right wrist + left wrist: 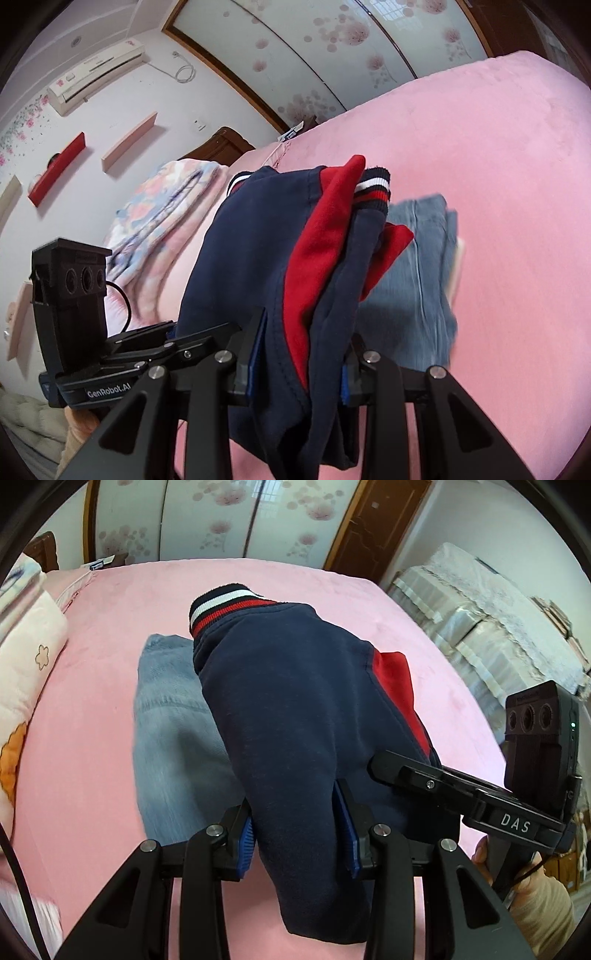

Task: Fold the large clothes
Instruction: 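Carry the navy bundle with both tools onto the folded jeans stack, then lower the bundle onto the jeans and open both tools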

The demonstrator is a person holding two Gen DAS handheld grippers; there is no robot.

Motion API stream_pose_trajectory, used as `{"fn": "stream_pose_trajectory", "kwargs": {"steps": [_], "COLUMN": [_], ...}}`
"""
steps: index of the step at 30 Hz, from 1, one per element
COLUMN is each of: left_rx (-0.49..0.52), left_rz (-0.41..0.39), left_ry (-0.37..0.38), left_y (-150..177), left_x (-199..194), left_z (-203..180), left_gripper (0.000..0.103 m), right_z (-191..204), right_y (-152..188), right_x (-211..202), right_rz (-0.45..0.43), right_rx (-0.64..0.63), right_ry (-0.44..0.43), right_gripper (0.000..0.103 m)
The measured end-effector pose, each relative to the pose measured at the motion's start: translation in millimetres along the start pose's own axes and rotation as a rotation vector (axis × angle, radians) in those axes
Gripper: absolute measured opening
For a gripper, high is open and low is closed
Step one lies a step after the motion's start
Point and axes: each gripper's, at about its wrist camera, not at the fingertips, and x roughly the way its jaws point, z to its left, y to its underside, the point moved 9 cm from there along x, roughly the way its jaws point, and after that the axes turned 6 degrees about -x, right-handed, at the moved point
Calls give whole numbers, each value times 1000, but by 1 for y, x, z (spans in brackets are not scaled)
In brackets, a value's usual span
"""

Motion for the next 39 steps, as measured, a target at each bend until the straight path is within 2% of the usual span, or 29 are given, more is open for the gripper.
{"fn": "stream_pose_trajectory", "kwargs": {"steps": [2,5,7,10,12,13,17,19,24,33,39], "left_rx": [1,-1,-10,-15,-11,-10,-14,-33,-28,8,16], "left_rz": [3,24,43,77,91,79,52,48,34,0,-36], "left_ry": [-23,-58,-76,-118,-143,-145,-129,-135,-213,-331,-356], "left_y": [-17,-25,-24,-16,-9,-8,-9,-10,-3,25,49], "left_x": [24,59,88,125,142,146,144,141,125,89,51], "left_z": [16,37,37,52,62,65,69,70,60,24,-13], "left_gripper": [38,38,38,42,51,53,58,61,74,74,74], "right_z": [-14,-34,-50,-70,-79,-80,-79,-78,-72,-60,-43], "right_y": [-11,-14,-9,3,12,16,16,14,10,17,23], "right_x": [26,57,79,105,121,124,124,122,109,57,5], "right_rz": [3,16,37,66,95,94,84,98,109,109,103], "right_rx": [11,38,67,88,101,98,68,48,9,-71,-126], "right_ry": [0,9,21,51,68,78,99,128,180,253,297], "right_gripper": [31,32,31,32,32,32,35,41,43,44,44]}}
